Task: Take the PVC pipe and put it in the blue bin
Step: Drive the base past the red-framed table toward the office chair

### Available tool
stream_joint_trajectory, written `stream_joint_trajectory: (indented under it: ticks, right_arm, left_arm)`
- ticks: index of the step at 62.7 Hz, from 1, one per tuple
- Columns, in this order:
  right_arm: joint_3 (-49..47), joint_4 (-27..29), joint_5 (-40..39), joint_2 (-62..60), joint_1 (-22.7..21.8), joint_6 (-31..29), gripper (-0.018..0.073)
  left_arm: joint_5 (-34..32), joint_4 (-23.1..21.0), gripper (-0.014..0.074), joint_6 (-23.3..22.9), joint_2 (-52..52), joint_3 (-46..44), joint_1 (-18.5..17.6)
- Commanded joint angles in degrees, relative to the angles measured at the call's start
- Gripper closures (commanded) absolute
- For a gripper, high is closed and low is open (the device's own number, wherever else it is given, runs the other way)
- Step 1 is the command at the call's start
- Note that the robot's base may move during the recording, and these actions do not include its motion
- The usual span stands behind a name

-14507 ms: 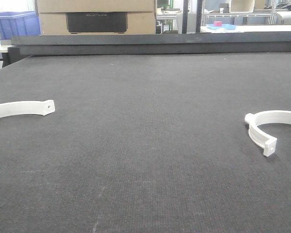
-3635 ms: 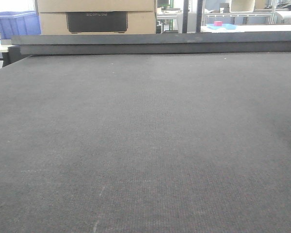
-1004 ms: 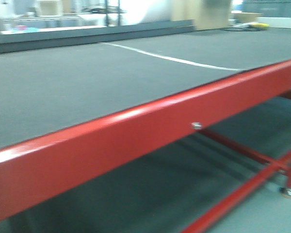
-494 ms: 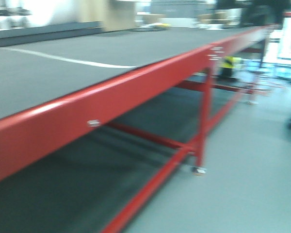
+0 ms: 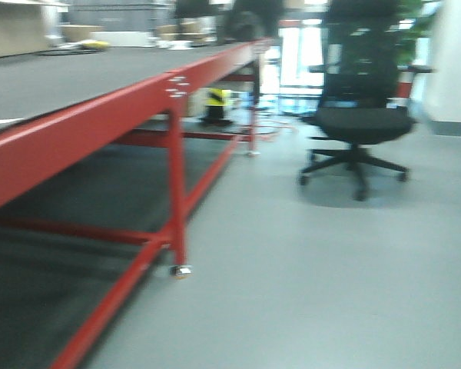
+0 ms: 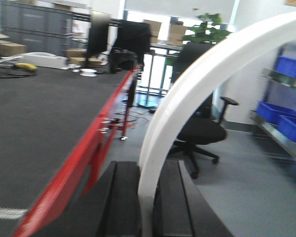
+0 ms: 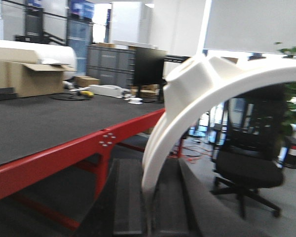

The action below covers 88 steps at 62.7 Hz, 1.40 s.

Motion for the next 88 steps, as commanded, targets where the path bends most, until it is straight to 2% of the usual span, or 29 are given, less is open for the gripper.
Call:
stream_joint_trajectory:
  ticks: [1,88]
  right_arm:
    - [0.2,-0.5,-1.3,-0.5,0.1,-0.2,0.0724]
    - [0.2,-0.5,-3.7,-0.5,0.1,-0.2,0.0724]
  left_arm:
    - [-1.2,-0.4,0.0707,-0.2,-0.3,0.1,0.3]
    - [-1.2,-0.4,0.0707,-0.2,-0.3,0.1,0.3]
